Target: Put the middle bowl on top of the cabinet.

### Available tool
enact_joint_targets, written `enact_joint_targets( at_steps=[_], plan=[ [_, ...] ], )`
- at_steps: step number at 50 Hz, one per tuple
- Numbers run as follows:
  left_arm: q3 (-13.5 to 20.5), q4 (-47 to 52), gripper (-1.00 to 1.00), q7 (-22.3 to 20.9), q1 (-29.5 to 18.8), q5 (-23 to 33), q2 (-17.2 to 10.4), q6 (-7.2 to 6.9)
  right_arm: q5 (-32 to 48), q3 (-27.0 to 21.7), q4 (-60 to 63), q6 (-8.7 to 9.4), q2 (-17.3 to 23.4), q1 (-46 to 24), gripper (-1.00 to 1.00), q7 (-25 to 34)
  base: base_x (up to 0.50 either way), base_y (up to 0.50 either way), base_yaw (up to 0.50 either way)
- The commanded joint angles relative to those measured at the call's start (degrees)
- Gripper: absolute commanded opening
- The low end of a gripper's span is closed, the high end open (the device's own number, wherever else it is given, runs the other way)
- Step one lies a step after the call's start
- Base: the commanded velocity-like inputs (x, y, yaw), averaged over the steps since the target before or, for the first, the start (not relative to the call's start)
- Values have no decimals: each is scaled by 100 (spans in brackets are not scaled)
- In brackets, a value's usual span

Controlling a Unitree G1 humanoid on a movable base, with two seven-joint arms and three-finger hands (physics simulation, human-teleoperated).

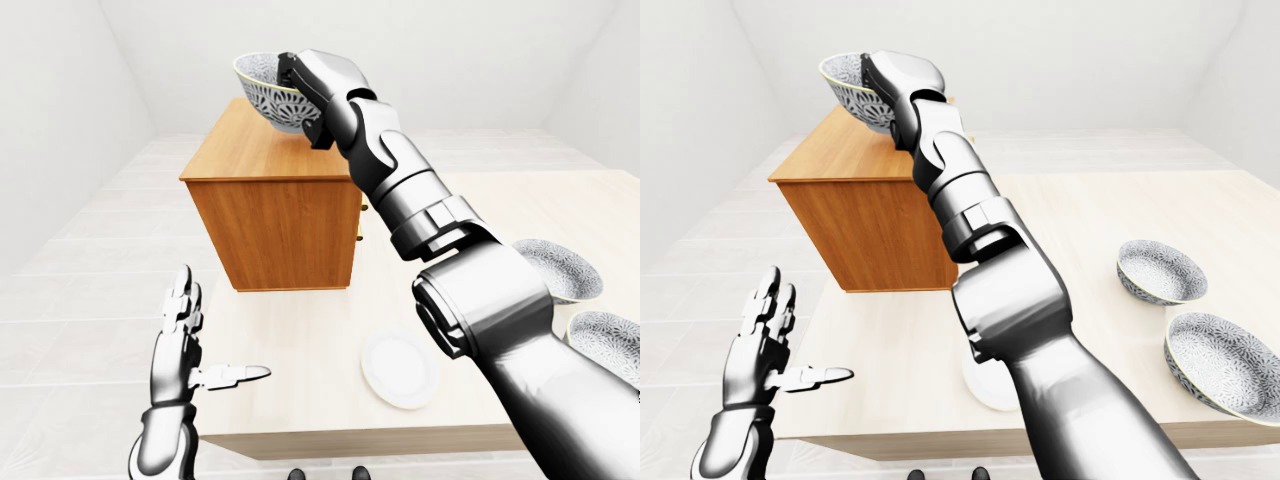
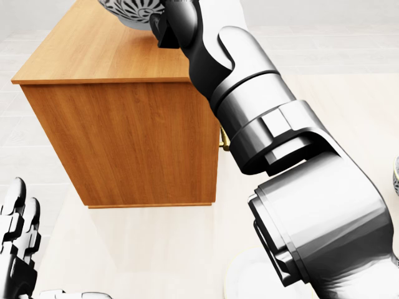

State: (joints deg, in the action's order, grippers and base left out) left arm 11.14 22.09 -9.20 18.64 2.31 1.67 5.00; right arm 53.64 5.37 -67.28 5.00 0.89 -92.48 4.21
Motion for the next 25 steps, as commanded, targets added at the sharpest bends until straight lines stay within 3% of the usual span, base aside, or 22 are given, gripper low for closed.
enact_joint_targets(
  at_steps=[1, 25],
  plan=[
    [131, -9, 100, -93, 65, -145, -7, 0, 318, 0, -68, 0, -122, -19, -100, -198, 0, 0, 0],
    [350, 71, 100, -188, 68, -243, 32, 0, 487, -40, -165, 0, -188, 82, -100, -242, 0, 0, 0]
  ],
)
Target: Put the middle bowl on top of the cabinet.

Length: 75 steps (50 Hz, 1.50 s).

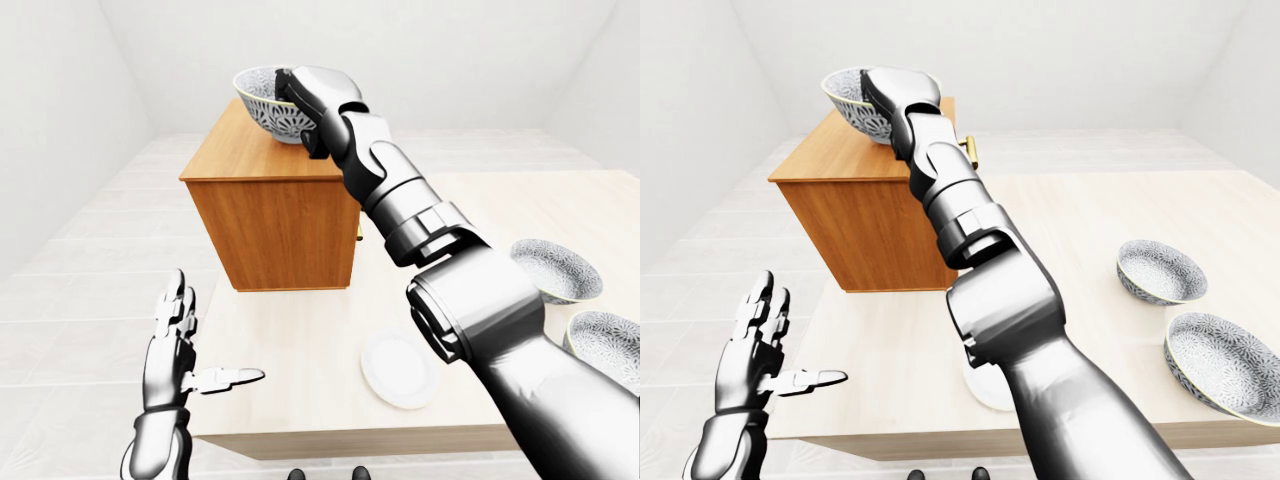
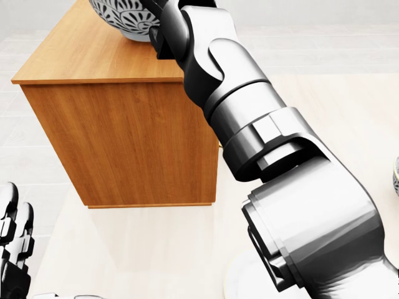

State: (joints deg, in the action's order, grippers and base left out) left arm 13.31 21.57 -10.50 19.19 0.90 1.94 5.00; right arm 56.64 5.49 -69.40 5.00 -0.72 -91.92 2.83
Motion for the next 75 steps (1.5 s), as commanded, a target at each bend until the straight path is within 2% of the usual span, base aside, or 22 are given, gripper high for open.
enact_joint_targets(
  at_steps=[1, 32, 35, 44, 52, 65, 72, 75],
  plan=[
    [138, 139, 100, -66, 25, -103, 12, 0, 199, -45, 42, 0, -32, 41, -100, -133, 0, 0, 0],
    [206, 51, 100, -126, -21, -40, 97, 0, 242, -84, 64, 0, -38, -4, -100, -63, 0, 0, 0],
    [220, 76, 100, -140, -25, -76, 90, 0, 241, -88, 60, 0, -31, 6, -87, -67, 0, 0, 0],
    [226, 59, 100, -145, -36, -65, 85, 0, 280, -55, 0, 0, -25, 28, -85, -119, 0, 0, 0],
    [283, 66, 100, -155, -57, -116, 66, 0, 326, -45, 40, 0, -40, -17, -63, -60, 0, 0, 0],
    [279, -32, 100, -162, -51, -68, 82, 0, 317, -62, 33, 0, -67, 3, -44, -71, 0, 0, 0],
    [293, -85, 100, -155, -76, -63, 75, 0, 318, -70, 27, 0, -67, -1, -14, -58, 0, 0, 0],
    [295, -73, 100, -159, -69, -72, 76, 0, 336, -52, 19, 0, -73, 19, -7, -76, 0, 0, 0]
  ],
)
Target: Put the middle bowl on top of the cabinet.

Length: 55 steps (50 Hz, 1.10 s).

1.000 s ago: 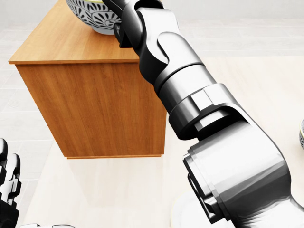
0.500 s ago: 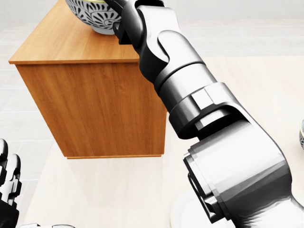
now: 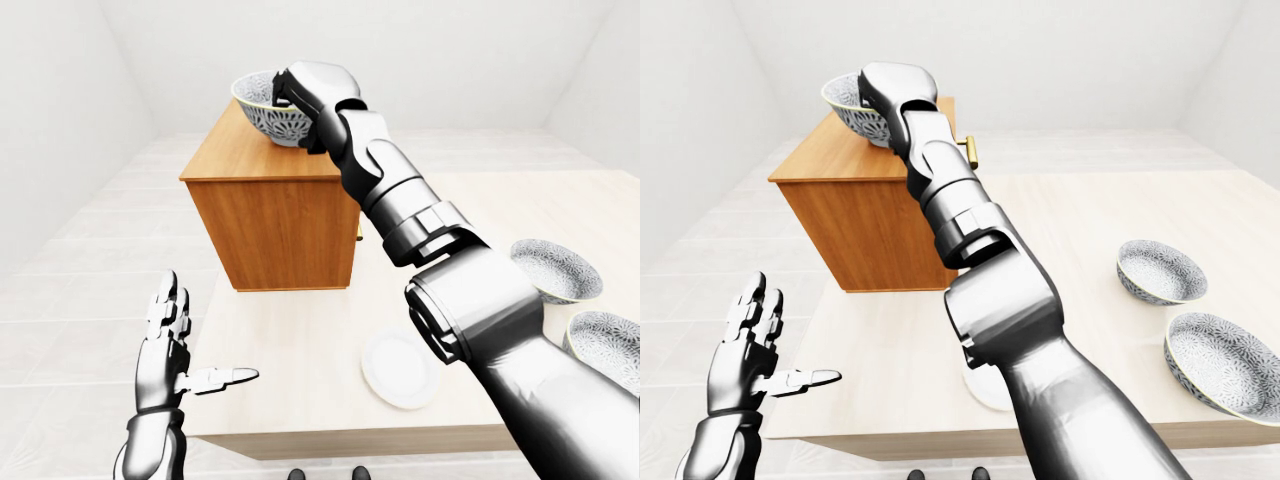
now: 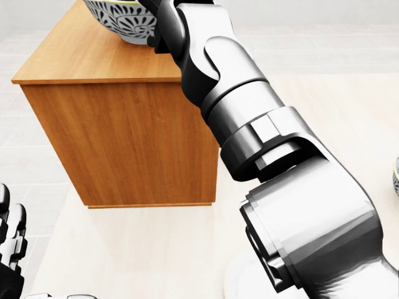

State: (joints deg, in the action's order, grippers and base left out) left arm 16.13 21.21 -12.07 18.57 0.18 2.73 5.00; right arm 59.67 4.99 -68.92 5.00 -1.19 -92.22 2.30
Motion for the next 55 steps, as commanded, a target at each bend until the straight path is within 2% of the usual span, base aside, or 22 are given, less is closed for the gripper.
enact_joint_targets(
  at_steps=[1, 3, 7, 11, 40, 49, 55],
  plan=[
    [12, -34, 100, 4, -11, 6, -2, 0, 24, -11, -20, 0, -36, 53, 0, -14, 0, 0, 0],
    [8, -72, 100, 5, -26, 11, -2, 0, 37, 2, -30, 0, -32, 53, 8, -14, 0, 0, 0],
    [-9, -201, 100, 41, -88, 68, -14, 0, 8, -30, -27, 0, -29, 32, 38, 1, 0, 0, 0],
    [2, -155, 100, 30, -61, 21, -24, 0, 20, -19, -47, 0, -23, 54, 45, -25, 0, 0, 0],
    [-22, -97, 100, 84, -81, 36, -57, 0, -59, -72, -14, 0, 10, -23, 54, -2, 0, 0, 0],
    [-63, -11, 100, 71, -12, 84, -20, 0, -86, -62, 92, 0, 19, -10, 72, 72, 0, 0, 0],
    [-39, 35, 100, 47, 1, 39, -25, 0, -65, -28, 178, 0, 12, -5, 73, 124, 0, 0, 0]
  ],
)
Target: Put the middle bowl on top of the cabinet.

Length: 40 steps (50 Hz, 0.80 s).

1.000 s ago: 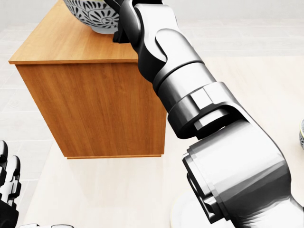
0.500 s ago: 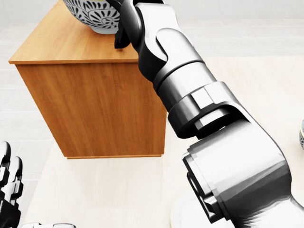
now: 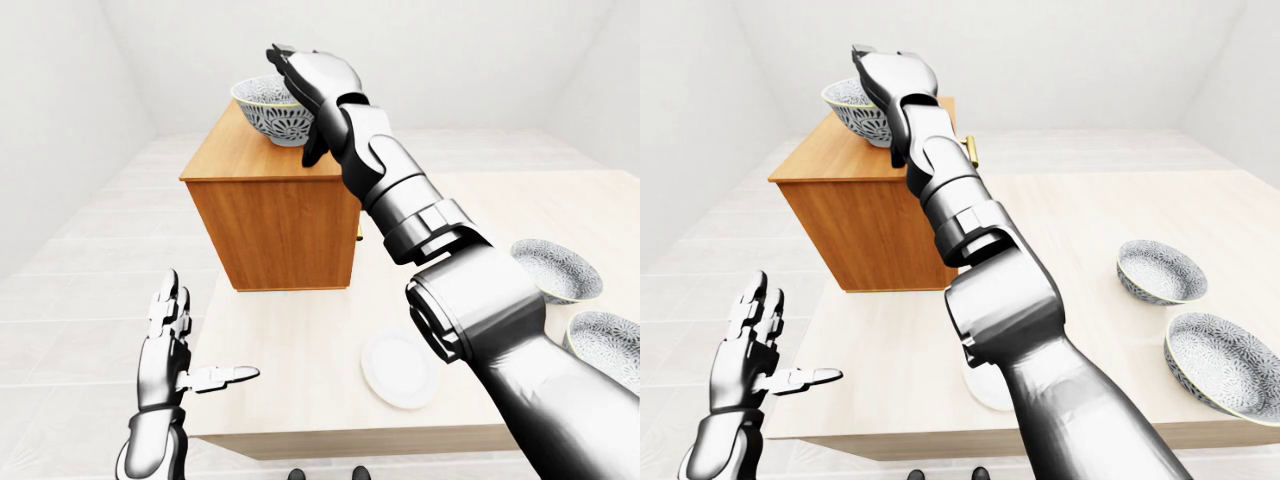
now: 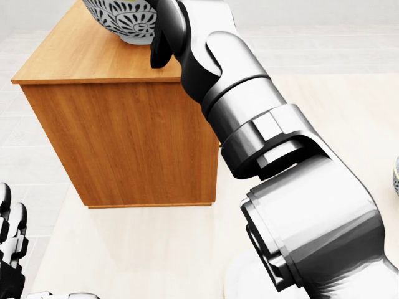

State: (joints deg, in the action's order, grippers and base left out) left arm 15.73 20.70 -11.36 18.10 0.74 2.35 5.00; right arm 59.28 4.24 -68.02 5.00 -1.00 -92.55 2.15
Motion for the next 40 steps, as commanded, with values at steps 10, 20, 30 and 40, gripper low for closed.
enact_joint_targets(
  at_steps=[10, 20, 30, 40],
  plan=[
    [20, 181, 100, -66, 139, -46, 47, 0, 16, 70, 218, 0, -17, 46, 100, 213, 0, 0, 0],
    [39, 228, 100, -89, 145, -47, 73, 0, 92, 100, 401, 0, -33, 92, 100, 313, 0, 0, 0],
    [10, 302, 100, -101, 198, 0, 105, 0, 145, 95, 575, 0, 11, 88, 100, 469, 0, 0, 0],
    [-7, 356, 100, -115, 233, 15, 134, 0, 201, 79, 663, 0, 90, 117, 100, 522, 0, 0, 0]
  ],
)
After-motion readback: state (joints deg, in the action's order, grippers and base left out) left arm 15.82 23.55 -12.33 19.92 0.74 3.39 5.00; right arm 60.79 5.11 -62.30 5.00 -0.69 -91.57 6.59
